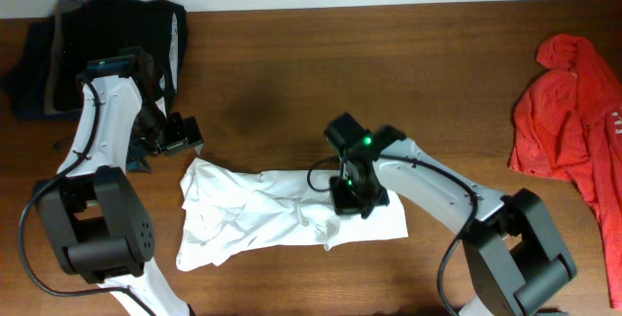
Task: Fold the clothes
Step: 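Move the right gripper left over the folded T-shirt to flatten it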
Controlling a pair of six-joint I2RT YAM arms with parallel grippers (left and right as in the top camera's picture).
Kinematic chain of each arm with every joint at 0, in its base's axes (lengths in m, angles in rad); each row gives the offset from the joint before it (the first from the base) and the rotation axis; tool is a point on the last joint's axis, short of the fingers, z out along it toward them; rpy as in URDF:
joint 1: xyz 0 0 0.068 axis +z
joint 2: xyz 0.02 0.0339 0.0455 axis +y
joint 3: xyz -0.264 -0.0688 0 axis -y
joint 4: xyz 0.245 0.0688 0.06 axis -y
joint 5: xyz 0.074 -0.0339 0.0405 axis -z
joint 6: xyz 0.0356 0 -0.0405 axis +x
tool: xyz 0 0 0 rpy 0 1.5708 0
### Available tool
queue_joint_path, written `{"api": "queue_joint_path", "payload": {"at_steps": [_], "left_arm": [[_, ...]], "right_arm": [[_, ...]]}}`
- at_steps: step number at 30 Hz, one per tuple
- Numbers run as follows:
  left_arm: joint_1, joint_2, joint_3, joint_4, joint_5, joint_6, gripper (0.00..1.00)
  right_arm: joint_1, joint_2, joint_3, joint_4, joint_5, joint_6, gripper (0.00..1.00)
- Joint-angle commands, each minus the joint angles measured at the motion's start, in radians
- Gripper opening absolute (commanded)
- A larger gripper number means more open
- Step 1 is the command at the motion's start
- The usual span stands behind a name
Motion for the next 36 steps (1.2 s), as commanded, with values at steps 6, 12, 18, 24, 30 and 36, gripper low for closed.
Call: {"api": "queue_joint_path", "payload": {"at_steps": [6, 12, 18, 24, 30, 36], "left_arm": [[-0.007, -0.006, -0.003, -0.002, 0.008, 0.014, 0.99], [-0.006, -0.006, -0.003, -0.002, 0.007, 0.018, 0.99], [0.114, -0.006, -0.027, -0.064, 0.053, 0.073, 0.99], [0.096, -0.214, -0.12, -0.129, 0.13, 0.11, 0.99], [0.06, -0.684, -0.407, -0.006, 0.111, 0.063, 0.99], [0.081, -0.524, -0.68, 0.334, 0.105, 0.034, 0.99]], "right_arm": [[-0.001, -0.003, -0.12, 0.212, -0.125, 0.039, 0.04], [-0.16, -0.024, 0.204, -0.179, -0.006, -0.127, 0.53], [-0.499, -0.023, 0.344, -0.336, 0.243, -0.126, 0.99], [-0.686, -0.022, 0.324, -0.347, 0.203, -0.16, 0.99], [-0.684, -0.021, 0.323, -0.349, 0.15, -0.161, 0.99], [-0.684, -0.021, 0.304, -0.355, 0.11, -0.179, 0.99]]}}
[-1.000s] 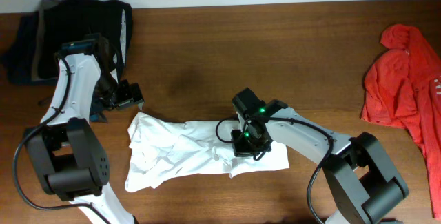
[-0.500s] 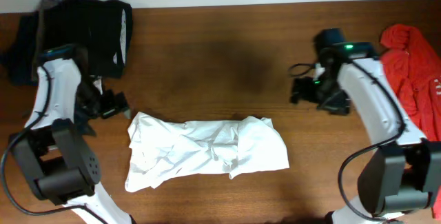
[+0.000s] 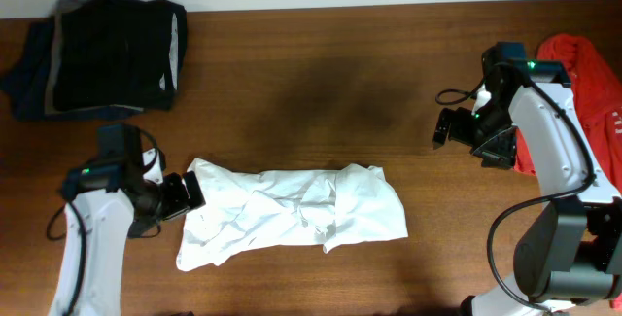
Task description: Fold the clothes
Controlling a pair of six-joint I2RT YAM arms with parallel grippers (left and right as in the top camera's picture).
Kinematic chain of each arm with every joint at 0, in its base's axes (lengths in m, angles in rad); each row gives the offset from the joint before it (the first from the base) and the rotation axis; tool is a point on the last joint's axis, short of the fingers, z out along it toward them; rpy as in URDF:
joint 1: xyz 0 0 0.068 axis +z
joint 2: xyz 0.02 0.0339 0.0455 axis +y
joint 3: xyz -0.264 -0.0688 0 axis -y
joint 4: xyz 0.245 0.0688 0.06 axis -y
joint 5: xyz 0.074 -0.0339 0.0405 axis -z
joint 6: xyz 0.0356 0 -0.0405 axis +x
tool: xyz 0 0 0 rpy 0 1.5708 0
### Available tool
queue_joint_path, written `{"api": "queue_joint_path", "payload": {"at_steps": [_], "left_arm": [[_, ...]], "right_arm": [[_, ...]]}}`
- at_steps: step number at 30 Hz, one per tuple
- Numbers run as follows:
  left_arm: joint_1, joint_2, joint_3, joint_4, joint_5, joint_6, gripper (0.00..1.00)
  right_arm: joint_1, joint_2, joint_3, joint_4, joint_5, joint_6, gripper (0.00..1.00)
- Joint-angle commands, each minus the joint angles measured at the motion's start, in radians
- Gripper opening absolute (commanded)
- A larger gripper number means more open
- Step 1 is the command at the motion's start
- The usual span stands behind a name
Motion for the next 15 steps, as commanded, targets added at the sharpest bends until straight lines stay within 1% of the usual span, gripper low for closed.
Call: {"api": "queue_joint_path", "payload": {"at_steps": [1, 2, 3, 4, 8, 10, 11, 12, 14, 15], "left_arm": [[0.029, 0.155, -0.03, 0.098, -0.001, -0.021, 0.99], [0.033, 0.185, -0.03, 0.109, -0.001, -0.021, 0.99], [0.032, 0.257, -0.03, 0.134, -0.001, 0.015, 0.99], [0.032, 0.292, -0.03, 0.138, -0.001, 0.023, 0.99], [0.031, 0.417, -0.03, 0.145, -0.001, 0.032, 0.98], [0.031, 0.438, -0.03, 0.156, 0.009, 0.032, 0.89], [0.03, 0.446, -0.03, 0.155, 0.037, 0.032, 0.79], [0.027, 0.446, -0.033, 0.155, 0.064, 0.033, 0.74], [0.011, 0.446, -0.042, 0.157, 0.089, 0.033, 0.53], [-0.006, 0.446, -0.05, 0.162, 0.089, 0.033, 0.27]], "right_arm": [[0.0, -0.01, -0.029, -0.005, -0.015, -0.01, 0.99], [0.0, -0.01, -0.036, -0.004, -0.015, -0.01, 0.99], [0.0, -0.01, -0.062, 0.007, -0.012, -0.01, 0.98], [0.0, -0.01, -0.074, 0.017, -0.011, -0.01, 0.99], [0.0, -0.01, -0.104, 0.041, -0.012, -0.01, 0.99], [0.0, -0.01, -0.104, 0.041, -0.012, -0.01, 0.99], [0.0, -0.01, -0.104, 0.041, -0.012, -0.009, 0.99], [0.0, -0.01, -0.104, 0.041, -0.013, -0.009, 0.99], [0.0, -0.01, -0.104, 0.041, -0.016, -0.008, 0.99], [0.0, -0.01, -0.104, 0.042, -0.015, -0.009, 0.99]]}}
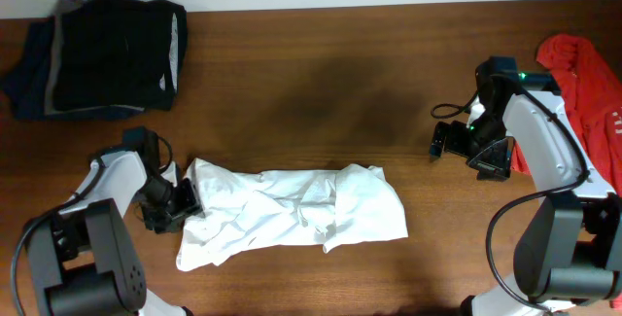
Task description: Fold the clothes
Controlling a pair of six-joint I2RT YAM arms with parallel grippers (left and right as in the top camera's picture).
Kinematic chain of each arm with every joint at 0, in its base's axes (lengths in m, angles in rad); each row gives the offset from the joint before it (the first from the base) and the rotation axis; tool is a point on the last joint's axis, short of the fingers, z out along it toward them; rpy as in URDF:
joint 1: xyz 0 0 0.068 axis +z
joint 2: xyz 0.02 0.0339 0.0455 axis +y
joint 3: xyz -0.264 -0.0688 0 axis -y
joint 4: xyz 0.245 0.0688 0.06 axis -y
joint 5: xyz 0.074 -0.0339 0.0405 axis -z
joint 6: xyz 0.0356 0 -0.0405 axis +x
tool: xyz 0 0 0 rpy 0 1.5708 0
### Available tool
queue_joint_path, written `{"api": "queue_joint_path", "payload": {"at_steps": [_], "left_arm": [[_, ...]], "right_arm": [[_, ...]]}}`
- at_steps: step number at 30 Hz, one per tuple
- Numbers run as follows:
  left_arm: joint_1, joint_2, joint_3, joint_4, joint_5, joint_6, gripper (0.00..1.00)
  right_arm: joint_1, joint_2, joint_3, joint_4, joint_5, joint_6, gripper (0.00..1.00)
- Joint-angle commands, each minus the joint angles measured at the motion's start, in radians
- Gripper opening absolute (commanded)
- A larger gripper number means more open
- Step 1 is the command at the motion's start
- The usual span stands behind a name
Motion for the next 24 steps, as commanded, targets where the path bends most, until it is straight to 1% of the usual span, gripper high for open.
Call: {"api": "queue_joint_path", "payload": {"at_steps": [1, 3, 5, 6, 8, 9, 11, 12, 14, 17, 19, 21, 22, 24], "left_arm": [[-0.043, 0.037, -0.037, 0.028, 0.064, 0.013, 0.01], [-0.045, 0.037, -0.033, 0.031, 0.056, 0.01, 0.0], [-0.039, 0.037, -0.014, 0.021, -0.003, -0.048, 0.01], [-0.029, 0.037, 0.028, -0.027, -0.092, -0.103, 0.01], [-0.016, 0.03, 0.134, -0.148, -0.184, -0.132, 0.01], [-0.016, 0.022, 0.21, -0.212, -0.19, -0.132, 0.0], [-0.038, -0.005, 0.318, -0.29, -0.19, -0.138, 0.01], [-0.066, -0.033, 0.369, -0.332, -0.19, -0.138, 0.0], [-0.128, -0.08, 0.414, -0.391, -0.187, -0.138, 0.01], [-0.26, -0.126, 0.42, -0.442, -0.135, -0.138, 0.0], [-0.372, -0.126, 0.42, -0.442, -0.093, -0.138, 0.0], [-0.455, -0.126, 0.42, -0.426, -0.093, -0.143, 0.0], [-0.507, -0.126, 0.42, -0.418, -0.093, -0.166, 0.01], [-0.574, -0.127, 0.449, -0.424, -0.093, -0.169, 0.01]], "right_arm": [[0.0, -0.01, -0.005, 0.018, -0.006, 0.001, 0.99], [0.0, -0.01, -0.005, 0.1, -0.006, 0.001, 0.99], [0.0, -0.01, -0.005, 0.146, -0.006, 0.001, 0.99], [0.0, -0.01, -0.005, 0.164, -0.006, 0.001, 0.99], [0.0, -0.01, -0.005, 0.168, -0.006, 0.001, 0.99], [0.0, -0.01, -0.005, 0.168, -0.006, 0.001, 0.99], [0.0, -0.01, -0.005, 0.168, -0.006, 0.001, 0.99], [0.0, -0.01, -0.005, 0.168, -0.006, 0.001, 0.99], [0.0, -0.01, -0.005, 0.168, -0.006, 0.001, 0.99], [0.0, -0.01, -0.005, 0.168, -0.006, 0.001, 0.99], [0.0, -0.01, -0.005, 0.168, -0.006, 0.001, 0.99], [0.0, -0.01, -0.005, 0.168, -0.006, 0.001, 0.99], [0.0, -0.01, -0.005, 0.168, -0.006, 0.001, 0.99], [0.0, -0.01, -0.005, 0.168, -0.006, 0.001, 0.99]]}}
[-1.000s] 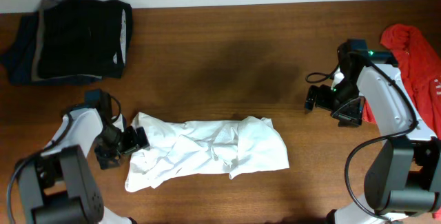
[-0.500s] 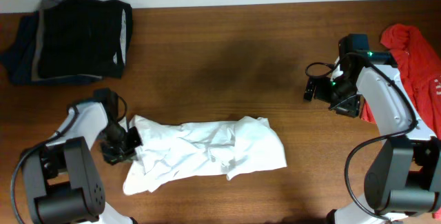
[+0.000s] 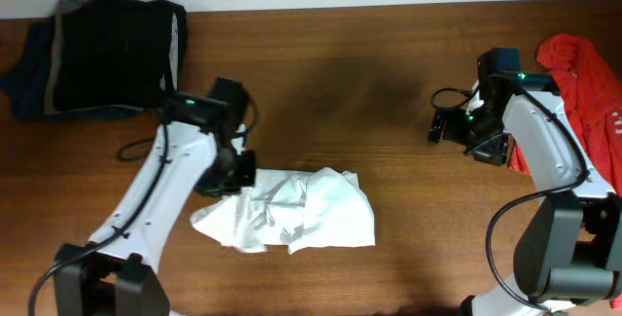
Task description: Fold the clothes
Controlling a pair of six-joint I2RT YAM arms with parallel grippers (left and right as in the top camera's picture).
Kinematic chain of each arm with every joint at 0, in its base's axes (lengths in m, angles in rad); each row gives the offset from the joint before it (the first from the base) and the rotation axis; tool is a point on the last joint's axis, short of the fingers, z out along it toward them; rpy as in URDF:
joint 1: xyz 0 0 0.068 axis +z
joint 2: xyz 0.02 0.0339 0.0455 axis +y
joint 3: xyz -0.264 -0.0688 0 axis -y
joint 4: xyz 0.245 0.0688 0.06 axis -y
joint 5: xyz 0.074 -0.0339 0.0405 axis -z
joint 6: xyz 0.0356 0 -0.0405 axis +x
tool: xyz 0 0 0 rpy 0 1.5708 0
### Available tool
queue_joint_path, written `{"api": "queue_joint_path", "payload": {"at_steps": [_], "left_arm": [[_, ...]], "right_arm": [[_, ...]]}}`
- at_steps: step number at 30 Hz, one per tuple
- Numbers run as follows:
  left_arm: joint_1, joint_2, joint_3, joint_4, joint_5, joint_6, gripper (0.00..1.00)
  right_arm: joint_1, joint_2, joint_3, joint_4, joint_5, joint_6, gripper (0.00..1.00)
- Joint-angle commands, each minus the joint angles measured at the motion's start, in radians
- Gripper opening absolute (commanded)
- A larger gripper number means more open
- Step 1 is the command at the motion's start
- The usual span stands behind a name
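Note:
A crumpled white garment [image 3: 292, 214] lies bunched on the wooden table [image 3: 369, 83] at centre front. My left gripper [image 3: 239, 176] is down on its upper left edge and seems shut on the cloth, though the wrist hides the fingers. My right gripper [image 3: 440, 127] hovers over bare wood at the right, open and holding nothing, well clear of the white garment.
A pile of dark folded clothes [image 3: 97, 53] sits at the back left corner. A red garment [image 3: 573, 92] lies crumpled at the right edge, just behind my right arm.
My left gripper has moved from the garment's far left end up and right to its upper left edge. The garment is now shorter and more bunched, its left part shifted right. The right gripper barely moved.
First the left gripper was by the dark pile and the right gripper was down on the spread white garment. Then the right arm stood off near the red garment and the left gripper was at the garment's left end. Now the garment is gathered toward the centre.

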Motion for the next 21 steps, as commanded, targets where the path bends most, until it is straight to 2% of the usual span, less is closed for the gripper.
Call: {"api": "queue_joint_path", "payload": {"at_steps": [1, 6, 15, 21], "left_arm": [[-0.08, -0.017, 0.074, -0.022, 0.017, -0.027, 0.0], [-0.19, -0.016, 0.163, -0.019, 0.115, -0.035, 0.0], [-0.376, 0.001, 0.161, 0.135, 0.114, -0.168, 0.0], [-0.496, 0.225, 0.161, 0.323, 0.116, -0.168, 0.01]], "right_arm": [[0.0, -0.01, -0.001, 0.0, -0.005, 0.002, 0.99], [0.0, -0.01, -0.001, -0.001, -0.005, 0.002, 0.99], [0.0, -0.01, -0.001, -0.001, -0.005, 0.002, 0.99], [0.0, -0.01, -0.001, -0.001, -0.005, 0.002, 0.99]]}}
